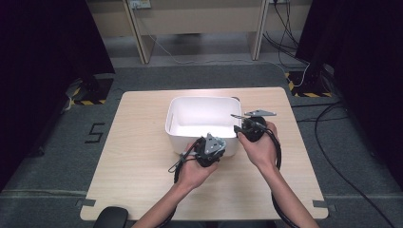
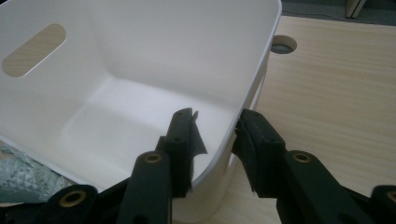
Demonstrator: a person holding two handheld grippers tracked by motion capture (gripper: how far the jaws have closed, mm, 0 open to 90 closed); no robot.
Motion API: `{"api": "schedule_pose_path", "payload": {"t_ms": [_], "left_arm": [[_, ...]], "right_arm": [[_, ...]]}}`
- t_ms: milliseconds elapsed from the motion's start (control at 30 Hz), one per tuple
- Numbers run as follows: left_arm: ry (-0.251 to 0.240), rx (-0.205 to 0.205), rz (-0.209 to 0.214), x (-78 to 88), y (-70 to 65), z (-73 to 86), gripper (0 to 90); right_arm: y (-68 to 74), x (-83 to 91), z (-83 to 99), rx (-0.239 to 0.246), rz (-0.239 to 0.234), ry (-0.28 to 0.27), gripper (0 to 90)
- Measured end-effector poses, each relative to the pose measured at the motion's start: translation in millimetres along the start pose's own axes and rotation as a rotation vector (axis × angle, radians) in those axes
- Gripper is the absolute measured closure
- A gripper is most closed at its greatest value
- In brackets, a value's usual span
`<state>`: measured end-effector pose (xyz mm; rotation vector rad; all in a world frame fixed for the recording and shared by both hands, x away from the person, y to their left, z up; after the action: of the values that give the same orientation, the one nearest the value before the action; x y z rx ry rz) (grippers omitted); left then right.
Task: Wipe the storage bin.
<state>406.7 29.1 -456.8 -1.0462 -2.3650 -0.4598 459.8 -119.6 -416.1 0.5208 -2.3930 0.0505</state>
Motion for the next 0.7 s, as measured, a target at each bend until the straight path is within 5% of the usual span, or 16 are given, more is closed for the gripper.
{"api": "schedule_pose_path", "payload": {"t_ms": [700], "left_arm": [[0.016,-0.019,0.005,-8.9,-4.3,1.3,78.3]], "right_arm": [[-0.2,0.0,0.2,0.004,0.002,0.000,66.4]]}}
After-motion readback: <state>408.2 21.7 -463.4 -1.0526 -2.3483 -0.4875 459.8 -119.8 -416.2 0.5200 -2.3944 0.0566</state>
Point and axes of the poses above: each handheld gripper's, and its own axes: x roughly backward along the jaws, z roughly out of its underside, y roughly to its left, the point moved 4 cm from there along -x, roughly forward along the jaws, and after that the axes turned 1 degree about x, right-handed, at the moved point
